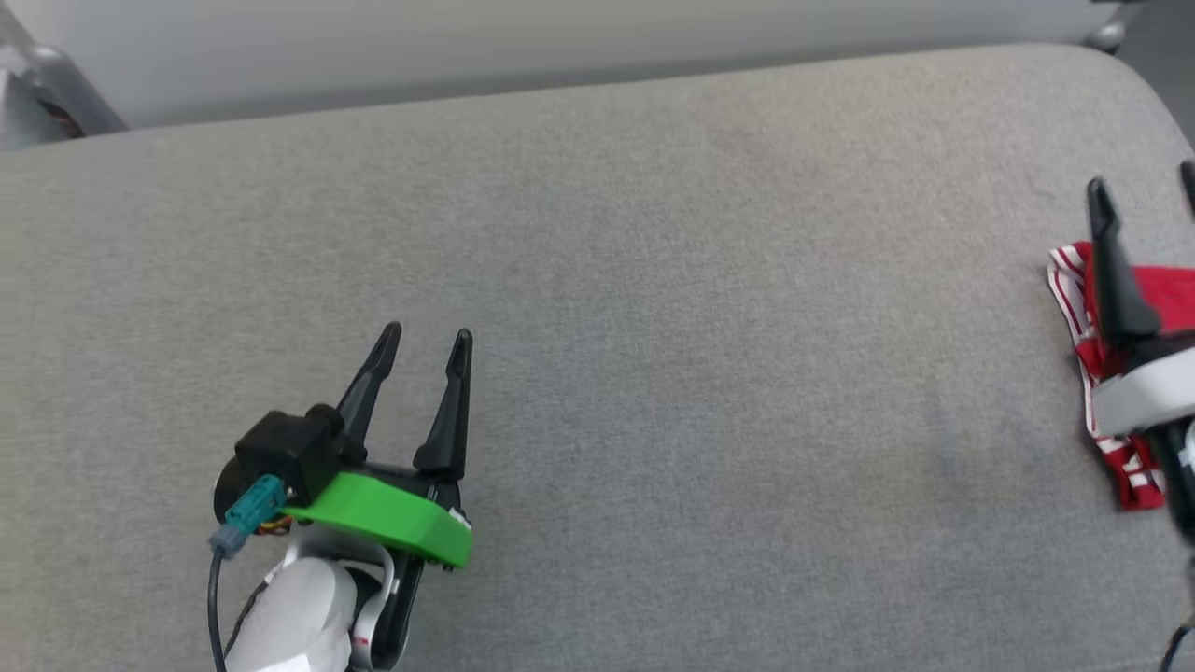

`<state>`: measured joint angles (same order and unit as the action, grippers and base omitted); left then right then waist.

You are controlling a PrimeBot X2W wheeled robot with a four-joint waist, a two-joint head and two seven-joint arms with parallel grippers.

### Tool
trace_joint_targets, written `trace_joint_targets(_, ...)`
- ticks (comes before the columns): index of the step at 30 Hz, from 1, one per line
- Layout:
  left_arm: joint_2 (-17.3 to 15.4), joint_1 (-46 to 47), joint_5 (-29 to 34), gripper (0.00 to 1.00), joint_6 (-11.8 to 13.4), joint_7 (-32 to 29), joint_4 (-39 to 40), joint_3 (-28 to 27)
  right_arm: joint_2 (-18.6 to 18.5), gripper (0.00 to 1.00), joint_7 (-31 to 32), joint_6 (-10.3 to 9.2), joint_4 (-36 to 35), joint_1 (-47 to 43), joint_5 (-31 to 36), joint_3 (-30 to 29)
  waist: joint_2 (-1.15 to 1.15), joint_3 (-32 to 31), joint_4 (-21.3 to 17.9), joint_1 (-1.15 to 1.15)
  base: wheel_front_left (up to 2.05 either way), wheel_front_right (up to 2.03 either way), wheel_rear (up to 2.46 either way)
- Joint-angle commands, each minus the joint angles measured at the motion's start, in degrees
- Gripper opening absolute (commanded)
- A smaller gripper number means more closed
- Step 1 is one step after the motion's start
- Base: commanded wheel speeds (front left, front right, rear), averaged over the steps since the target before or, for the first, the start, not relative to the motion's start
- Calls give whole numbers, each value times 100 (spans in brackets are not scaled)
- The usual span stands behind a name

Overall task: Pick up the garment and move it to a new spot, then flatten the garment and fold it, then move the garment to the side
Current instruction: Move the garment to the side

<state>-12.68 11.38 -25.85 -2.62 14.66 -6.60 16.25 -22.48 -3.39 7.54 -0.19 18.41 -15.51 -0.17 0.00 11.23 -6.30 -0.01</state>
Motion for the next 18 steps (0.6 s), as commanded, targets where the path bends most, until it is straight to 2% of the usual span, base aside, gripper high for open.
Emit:
trace_joint_targets(1, 45, -141, 11, 100, -36, 31, 1, -57, 207, 100, -102, -5, -71, -200, -13, -36, 0, -411, 348, 1, 0, 0, 0)
trace_joint_targets(5, 147, -381, 100, 100, -111, 32, -49, -180, 803, 100, -394, -5, -167, -733, -7, -131, 0, -581, 466, 1, 0, 0, 0)
trace_joint_targets(11, 362, -666, 308, 100, -252, 33, -117, -407, 1423, 100, -775, -5, -100, -1383, 166, -167, 0, -747, 592, 1, 0, 0, 0)
trace_joint_targets(18, 580, -821, 628, 100, -389, 33, -186, -598, 1685, 100, -993, -5, 172, -1727, 326, -80, 0, -787, 653, 1, 0, 0, 0)
